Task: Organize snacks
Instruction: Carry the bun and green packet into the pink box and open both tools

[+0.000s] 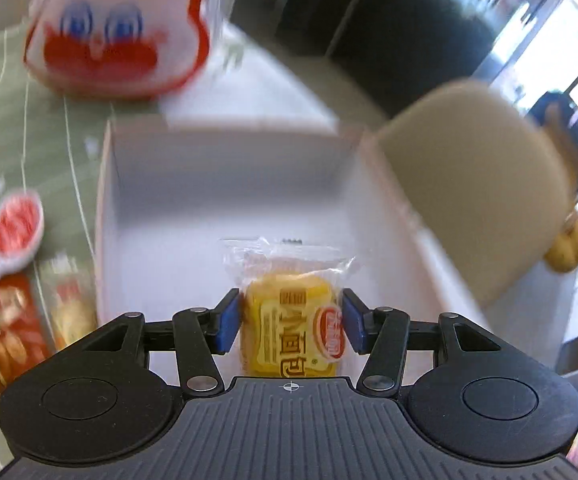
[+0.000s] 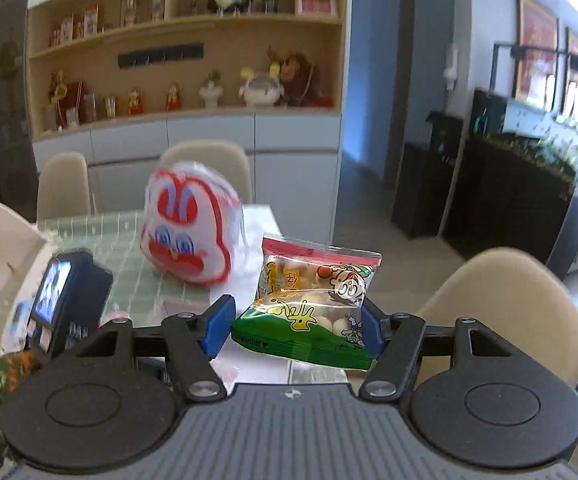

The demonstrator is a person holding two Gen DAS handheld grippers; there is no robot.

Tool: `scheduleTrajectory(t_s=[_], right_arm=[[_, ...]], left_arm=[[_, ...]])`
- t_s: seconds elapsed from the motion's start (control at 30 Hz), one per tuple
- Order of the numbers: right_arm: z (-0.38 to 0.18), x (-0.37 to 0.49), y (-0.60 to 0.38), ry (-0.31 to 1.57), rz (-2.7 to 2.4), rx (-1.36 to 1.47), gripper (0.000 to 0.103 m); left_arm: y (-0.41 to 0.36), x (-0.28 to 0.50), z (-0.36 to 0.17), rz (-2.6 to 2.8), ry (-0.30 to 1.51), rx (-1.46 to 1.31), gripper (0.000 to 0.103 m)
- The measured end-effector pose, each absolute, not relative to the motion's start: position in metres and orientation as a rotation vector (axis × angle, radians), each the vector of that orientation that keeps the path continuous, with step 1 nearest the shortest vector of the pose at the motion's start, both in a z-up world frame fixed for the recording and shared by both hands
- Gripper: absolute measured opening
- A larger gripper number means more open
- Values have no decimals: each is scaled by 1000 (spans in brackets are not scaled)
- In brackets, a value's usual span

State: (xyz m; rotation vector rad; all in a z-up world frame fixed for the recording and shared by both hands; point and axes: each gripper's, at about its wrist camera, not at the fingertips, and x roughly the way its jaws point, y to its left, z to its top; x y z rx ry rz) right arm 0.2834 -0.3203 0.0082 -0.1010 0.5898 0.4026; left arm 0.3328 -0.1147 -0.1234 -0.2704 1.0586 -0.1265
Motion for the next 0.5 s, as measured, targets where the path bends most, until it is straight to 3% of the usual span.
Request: scheduleTrajectory(t_s=[0.23,0.5], right_arm=[[-46,325,-307,726,509,-98,65],[-102,371,-218,842,658,-181,65]], left_arm=[[-78,280,-92,39,848,-449,57],[-28,181,-77,302,817,-532,57]])
